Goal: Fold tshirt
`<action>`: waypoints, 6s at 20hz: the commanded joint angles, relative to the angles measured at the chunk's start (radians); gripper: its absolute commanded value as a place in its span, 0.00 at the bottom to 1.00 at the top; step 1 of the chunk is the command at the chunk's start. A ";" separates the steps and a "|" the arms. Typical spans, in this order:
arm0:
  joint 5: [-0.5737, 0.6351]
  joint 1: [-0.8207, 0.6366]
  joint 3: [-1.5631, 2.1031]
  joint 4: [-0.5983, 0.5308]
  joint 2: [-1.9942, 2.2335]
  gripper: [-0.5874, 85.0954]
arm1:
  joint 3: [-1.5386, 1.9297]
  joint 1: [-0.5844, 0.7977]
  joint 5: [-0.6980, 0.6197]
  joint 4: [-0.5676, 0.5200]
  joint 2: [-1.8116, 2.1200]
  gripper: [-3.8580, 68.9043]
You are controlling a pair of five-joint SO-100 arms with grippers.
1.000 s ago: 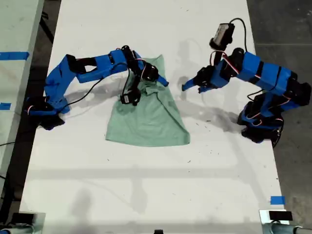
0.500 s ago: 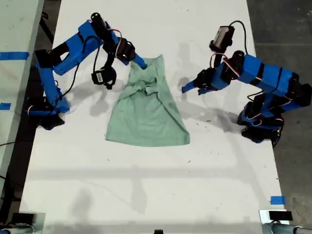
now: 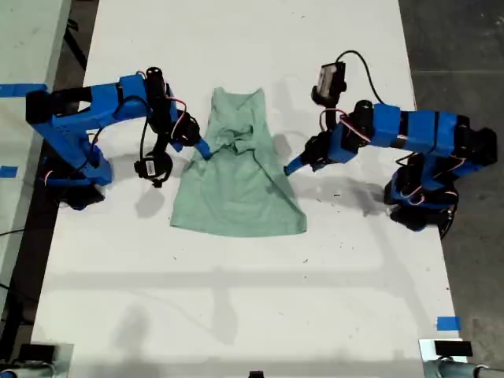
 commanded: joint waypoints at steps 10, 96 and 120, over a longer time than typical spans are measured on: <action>-0.117 0.129 0.150 -0.135 0.103 0.30 | 0.110 -0.080 -0.025 -0.344 -0.397 0.42; -0.417 0.209 0.074 -0.133 -0.172 0.01 | -0.735 -0.201 0.261 0.202 -0.416 0.34; -0.265 0.262 -0.833 0.172 -0.630 0.30 | -0.643 -0.232 0.298 0.158 -0.379 0.33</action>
